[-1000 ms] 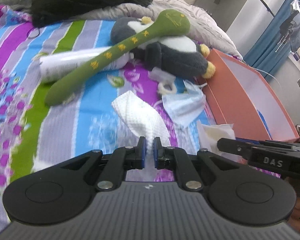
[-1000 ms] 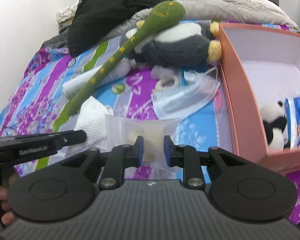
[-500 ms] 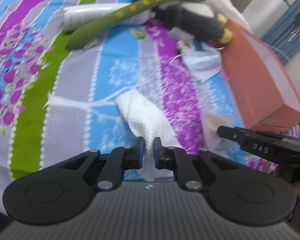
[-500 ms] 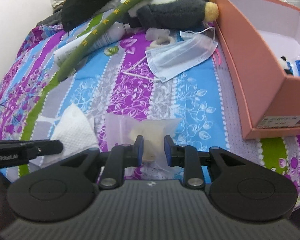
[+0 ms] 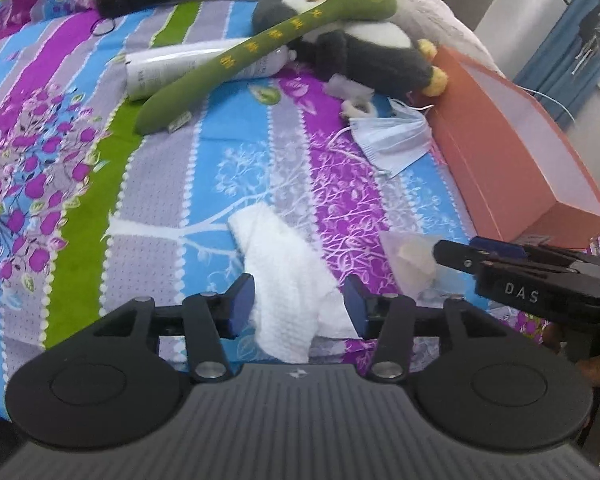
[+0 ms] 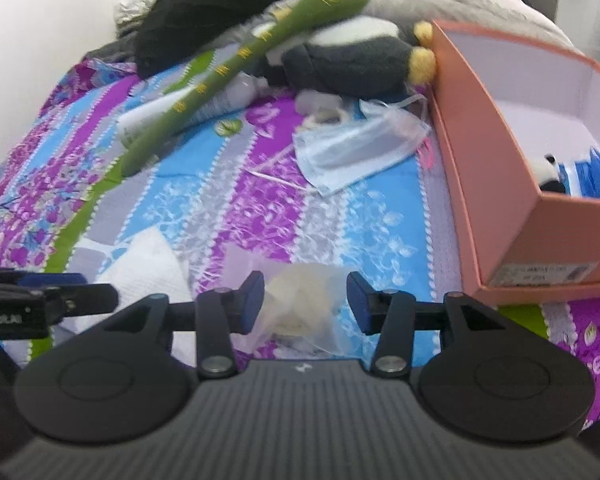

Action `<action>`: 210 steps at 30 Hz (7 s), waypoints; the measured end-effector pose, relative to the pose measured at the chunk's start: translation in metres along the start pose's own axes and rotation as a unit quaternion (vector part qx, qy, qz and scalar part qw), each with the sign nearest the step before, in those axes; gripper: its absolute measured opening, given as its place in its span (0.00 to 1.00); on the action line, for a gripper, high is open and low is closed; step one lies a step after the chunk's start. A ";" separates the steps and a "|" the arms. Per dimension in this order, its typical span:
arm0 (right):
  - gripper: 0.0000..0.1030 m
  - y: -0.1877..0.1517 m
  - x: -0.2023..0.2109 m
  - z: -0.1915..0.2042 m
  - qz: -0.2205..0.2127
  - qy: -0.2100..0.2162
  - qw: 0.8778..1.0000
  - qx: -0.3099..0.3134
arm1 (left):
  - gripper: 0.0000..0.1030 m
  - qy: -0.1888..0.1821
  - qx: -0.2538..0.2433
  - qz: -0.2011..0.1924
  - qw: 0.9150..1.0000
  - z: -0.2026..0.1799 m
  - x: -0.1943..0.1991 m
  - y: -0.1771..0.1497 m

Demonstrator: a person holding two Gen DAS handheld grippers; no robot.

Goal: Organize soft objects
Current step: 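Lift the white wipe with the left gripper while the right lifts the plastic bag, then carry the wipe with the left gripper while the right carries the bag over the pink box, then open both grippers to drop the wipe and plastic bag into the pink box, then withdraw both grippers from the pink box back toward the pile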

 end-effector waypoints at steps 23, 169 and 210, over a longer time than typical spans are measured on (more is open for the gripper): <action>0.32 -0.017 -0.032 -0.003 0.029 0.001 0.999 0.014 | 0.60 0.040 -0.037 0.031 0.998 -0.006 -0.040 0.000; 0.36 0.138 0.066 -0.283 -0.035 -0.129 0.978 -0.158 | 0.31 -0.085 -0.211 0.062 0.972 -0.353 -0.113 0.244; 0.36 0.101 0.156 -0.090 -0.187 -0.079 0.977 -0.059 | 0.31 -0.077 -0.170 -0.133 0.973 -0.183 0.075 0.162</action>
Point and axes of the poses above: each gripper's, at about its wrist camera, not at the fingertips, and x roughly against the way its jaws point, z to its left, y to its top, the point moved 8 cm from there along -x, roughly the way its jaws point, and after that the axes turned 4 degrees about y, right-handed, at the moved point
